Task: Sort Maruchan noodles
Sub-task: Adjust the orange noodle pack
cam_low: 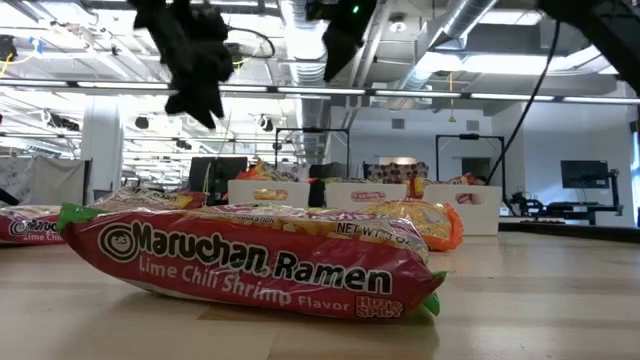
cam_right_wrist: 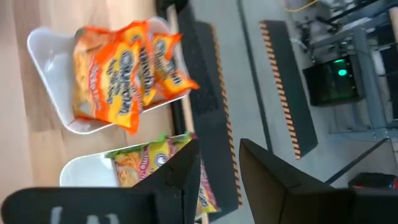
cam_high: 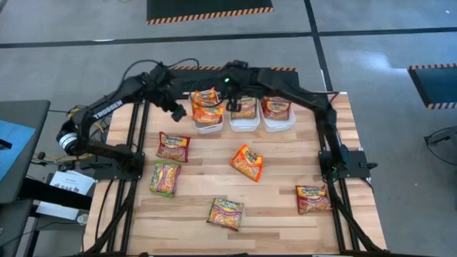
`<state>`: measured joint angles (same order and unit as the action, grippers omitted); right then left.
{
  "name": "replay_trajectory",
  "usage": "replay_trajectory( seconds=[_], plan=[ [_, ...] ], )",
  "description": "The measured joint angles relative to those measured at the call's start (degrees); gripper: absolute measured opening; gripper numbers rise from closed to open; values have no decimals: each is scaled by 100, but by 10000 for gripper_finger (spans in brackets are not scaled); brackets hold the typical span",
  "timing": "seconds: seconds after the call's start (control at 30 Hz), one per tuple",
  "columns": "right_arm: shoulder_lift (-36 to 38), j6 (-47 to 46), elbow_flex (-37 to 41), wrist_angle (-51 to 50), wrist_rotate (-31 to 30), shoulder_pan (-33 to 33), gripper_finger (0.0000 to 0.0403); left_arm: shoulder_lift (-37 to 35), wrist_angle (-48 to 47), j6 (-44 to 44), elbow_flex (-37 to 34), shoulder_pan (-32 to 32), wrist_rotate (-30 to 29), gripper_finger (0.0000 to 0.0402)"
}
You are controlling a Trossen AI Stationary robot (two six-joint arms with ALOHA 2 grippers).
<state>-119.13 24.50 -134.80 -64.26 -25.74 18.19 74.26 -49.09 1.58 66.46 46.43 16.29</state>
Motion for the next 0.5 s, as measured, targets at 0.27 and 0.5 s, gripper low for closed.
replay_trajectory(
  seconds=[0.27,0.5],
  plan=[
    [566,-94,2,58,3,-3,134,334,2188,981,-1174,-100,229,178],
    [592,-110,2,-41,11,29,134,1052,2807,1381,-1201,-161,224,178]
  ],
)
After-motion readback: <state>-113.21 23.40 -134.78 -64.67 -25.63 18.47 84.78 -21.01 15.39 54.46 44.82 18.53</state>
